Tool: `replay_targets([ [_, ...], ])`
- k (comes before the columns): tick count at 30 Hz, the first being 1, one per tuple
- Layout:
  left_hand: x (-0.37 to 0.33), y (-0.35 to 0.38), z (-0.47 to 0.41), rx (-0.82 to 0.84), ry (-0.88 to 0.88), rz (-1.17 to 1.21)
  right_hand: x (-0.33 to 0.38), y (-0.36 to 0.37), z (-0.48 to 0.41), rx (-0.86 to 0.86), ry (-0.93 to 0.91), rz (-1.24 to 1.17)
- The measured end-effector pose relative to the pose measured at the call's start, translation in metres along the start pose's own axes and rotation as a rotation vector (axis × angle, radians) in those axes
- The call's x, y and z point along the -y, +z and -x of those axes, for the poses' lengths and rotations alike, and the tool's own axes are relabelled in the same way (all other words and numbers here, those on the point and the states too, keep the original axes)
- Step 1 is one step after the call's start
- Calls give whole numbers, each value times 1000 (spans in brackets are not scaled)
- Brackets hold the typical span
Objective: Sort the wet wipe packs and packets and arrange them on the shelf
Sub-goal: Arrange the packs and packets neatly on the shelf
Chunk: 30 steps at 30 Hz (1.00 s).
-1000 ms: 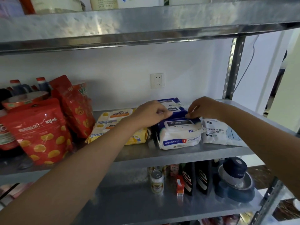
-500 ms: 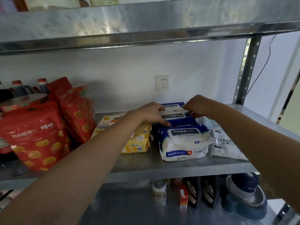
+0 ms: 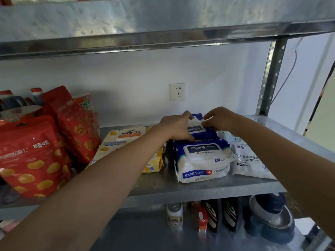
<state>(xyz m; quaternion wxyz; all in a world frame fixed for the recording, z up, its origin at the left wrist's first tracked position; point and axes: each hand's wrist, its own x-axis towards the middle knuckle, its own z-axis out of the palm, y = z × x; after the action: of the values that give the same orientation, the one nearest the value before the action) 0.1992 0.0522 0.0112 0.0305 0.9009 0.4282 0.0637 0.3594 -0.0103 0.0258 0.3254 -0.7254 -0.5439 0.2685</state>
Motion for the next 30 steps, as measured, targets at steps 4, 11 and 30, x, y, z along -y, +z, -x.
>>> replay_targets([
  [4,-2,-19,4,-198,-17,223,-3,-13,-2,-326,-125,-356],
  [11,-21,-51,3,-334,-473,1443,11,11,26,-254,-492,-484],
  [30,26,-25,15,-273,138,173,5,-12,-7,-73,-37,-354],
])
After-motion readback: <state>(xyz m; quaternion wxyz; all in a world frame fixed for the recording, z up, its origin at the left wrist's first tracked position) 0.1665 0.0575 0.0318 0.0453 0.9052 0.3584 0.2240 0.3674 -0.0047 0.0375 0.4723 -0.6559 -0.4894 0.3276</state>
